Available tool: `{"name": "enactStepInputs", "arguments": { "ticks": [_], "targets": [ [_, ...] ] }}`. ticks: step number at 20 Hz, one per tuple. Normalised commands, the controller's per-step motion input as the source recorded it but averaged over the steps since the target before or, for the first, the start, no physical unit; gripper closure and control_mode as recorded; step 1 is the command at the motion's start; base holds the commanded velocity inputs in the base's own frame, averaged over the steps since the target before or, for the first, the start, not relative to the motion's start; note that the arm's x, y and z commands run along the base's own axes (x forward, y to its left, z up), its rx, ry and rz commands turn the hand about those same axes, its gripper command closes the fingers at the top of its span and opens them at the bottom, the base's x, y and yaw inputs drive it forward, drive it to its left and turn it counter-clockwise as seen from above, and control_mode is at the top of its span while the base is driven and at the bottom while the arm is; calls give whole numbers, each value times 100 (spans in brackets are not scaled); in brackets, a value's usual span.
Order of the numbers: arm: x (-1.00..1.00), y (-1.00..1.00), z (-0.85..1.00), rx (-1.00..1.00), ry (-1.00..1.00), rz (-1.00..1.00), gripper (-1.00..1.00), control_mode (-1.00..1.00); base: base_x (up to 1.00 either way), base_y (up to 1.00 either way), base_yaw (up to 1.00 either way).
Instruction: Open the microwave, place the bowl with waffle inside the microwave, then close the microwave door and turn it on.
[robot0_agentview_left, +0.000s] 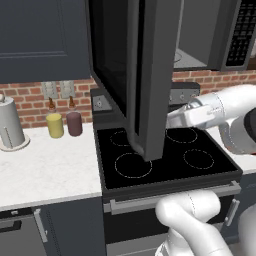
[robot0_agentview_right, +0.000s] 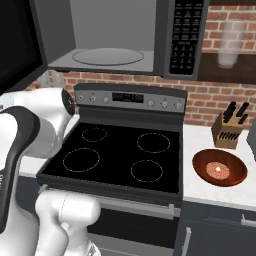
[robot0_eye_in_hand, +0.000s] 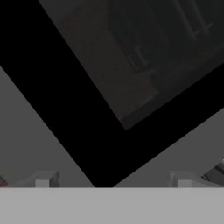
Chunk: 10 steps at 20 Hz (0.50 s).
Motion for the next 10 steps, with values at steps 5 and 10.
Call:
{"name": "enactStepInputs", "arguments": {
  "ticks": [5, 10],
  "targets": [
    [0, 40, -1, -1, 0, 0, -100, -100, 0, 0, 0],
    [0, 10, 0, 0, 2, 0, -100, -100, 0, 0, 0]
  ]
}}
